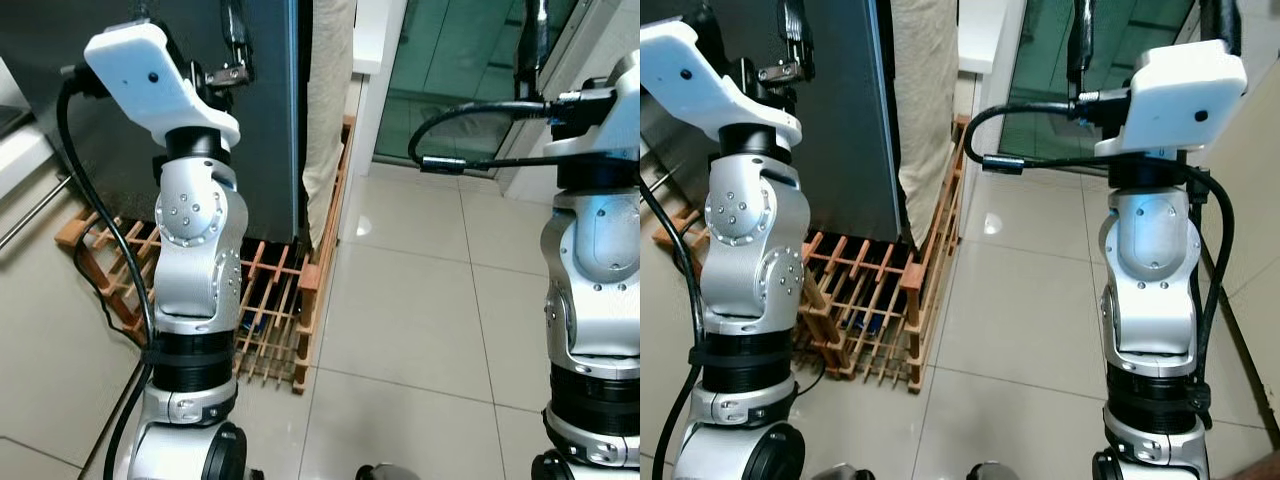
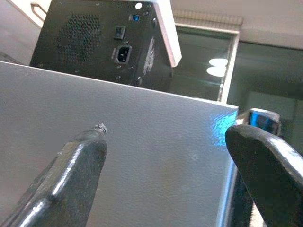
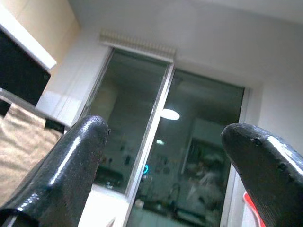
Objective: Restocking fridge
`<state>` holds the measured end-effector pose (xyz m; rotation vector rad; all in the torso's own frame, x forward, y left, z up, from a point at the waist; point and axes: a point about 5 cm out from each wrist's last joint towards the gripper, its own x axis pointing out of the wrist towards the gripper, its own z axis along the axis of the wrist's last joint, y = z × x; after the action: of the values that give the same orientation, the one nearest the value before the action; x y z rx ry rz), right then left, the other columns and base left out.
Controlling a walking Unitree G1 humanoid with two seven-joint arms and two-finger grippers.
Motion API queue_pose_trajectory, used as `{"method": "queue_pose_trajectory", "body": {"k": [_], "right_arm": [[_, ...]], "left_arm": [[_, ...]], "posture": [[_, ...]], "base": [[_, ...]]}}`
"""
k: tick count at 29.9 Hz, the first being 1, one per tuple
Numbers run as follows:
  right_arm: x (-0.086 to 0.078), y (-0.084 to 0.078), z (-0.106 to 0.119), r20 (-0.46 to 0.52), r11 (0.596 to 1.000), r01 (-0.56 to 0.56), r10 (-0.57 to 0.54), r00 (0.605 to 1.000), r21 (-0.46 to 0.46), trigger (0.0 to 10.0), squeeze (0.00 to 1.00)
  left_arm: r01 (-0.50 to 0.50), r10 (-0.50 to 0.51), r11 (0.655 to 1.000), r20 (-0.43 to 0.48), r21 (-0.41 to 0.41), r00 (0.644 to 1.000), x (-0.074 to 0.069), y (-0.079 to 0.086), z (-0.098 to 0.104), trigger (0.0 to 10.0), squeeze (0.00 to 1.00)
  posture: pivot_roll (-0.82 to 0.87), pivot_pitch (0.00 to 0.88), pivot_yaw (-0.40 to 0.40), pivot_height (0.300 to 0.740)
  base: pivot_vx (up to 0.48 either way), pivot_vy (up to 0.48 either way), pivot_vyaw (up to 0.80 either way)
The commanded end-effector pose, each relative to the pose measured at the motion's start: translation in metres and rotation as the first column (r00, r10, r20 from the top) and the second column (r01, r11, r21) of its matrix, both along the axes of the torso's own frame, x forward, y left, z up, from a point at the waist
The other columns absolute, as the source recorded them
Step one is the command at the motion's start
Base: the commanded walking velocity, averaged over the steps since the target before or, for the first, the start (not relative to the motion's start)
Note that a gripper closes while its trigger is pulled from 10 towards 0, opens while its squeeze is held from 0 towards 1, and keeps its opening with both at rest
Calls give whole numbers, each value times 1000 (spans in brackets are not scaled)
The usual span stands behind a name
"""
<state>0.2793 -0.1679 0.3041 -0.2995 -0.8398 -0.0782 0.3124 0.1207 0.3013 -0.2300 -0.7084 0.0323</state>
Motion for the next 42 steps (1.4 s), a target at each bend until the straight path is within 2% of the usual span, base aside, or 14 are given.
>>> {"method": "queue_pose_trajectory", "body": {"k": [1,6,18,19,20,23,24,25,27,30,32,37,39,42], "right_arm": [[0,0,3,7,1000,-7,7,1000,12,10000,184],[1,0,3,2,1000,-13,13,1000,7,10000,184],[7,-2,-11,-65,1000,-16,17,998,17,10000,188],[11,-7,-22,-137,997,-28,38,990,79,10000,188],[11,-7,-22,-137,997,-28,38,990,79,10000,188],[18,-12,-65,-359,977,-43,118,926,208,10000,180],[16,-9,-85,-439,974,-52,146,887,219,10000,176],[16,-9,-85,-439,974,-52,146,887,219,10000,176],[9,-7,-96,-462,971,-54,159,872,231,10000,173],[5,-6,-99,-465,974,-58,157,871,219,10000,173],[2,-6,-100,-469,976,-61,156,869,211,10000,180],[-1,-7,-113,-518,973,-51,164,839,226,10000,176],[0,-14,-130,-579,965,6,153,801,264,10000,180],[0,-18,-138,-610,963,49,128,782,265,10000,180]], "left_arm": [[26,-26,1000,37,2,999,-1,-4,8,10000,0],[7,-6,1000,76,-11,997,-2,-2,18,10000,0],[-14,15,1000,66,-16,998,-2,1,17,10000,0],[-18,18,1000,37,6,999,1,1,13,10000,0],[-18,18,1000,37,6,999,1,1,13,10000,0],[-47,53,997,-100,67,994,11,13,-11,10000,0],[-57,71,996,-208,75,976,14,25,-32,10000,0],[-57,71,996,-208,75,976,14,25,-32,10000,0],[-71,87,995,-282,67,955,10,38,-50,10000,0],[-71,93,994,-301,82,949,3,44,-58,10000,0],[-44,73,994,-330,96,941,-5,42,-65,10000,0],[184,-132,977,-380,104,915,-8,6,-73,10000,0],[322,-240,939,-448,117,861,-7,-15,-81,10000,0],[364,-275,926,-486,96,830,-5,-20,-86,10000,0]], "posture": [[-153,13,-23,732],[-151,11,-24,732],[-143,16,-30,732],[-142,17,-29,732],[-142,17,-29,732],[-138,23,-20,732],[-138,26,-13,732],[-138,26,-13,732],[-128,33,1,732],[-125,38,9,732],[-121,39,7,732],[-108,38,-4,732],[-111,38,-2,732],[-122,38,7,732]], "base": [[465,0,0],[466,0,0],[440,0,0],[0,0,0],[0,0,0],[0,0,0],[0,0,0],[0,0,0],[0,0,0],[0,0,0],[0,0,0],[0,0,0],[0,0,0],[0,0,0]]}}
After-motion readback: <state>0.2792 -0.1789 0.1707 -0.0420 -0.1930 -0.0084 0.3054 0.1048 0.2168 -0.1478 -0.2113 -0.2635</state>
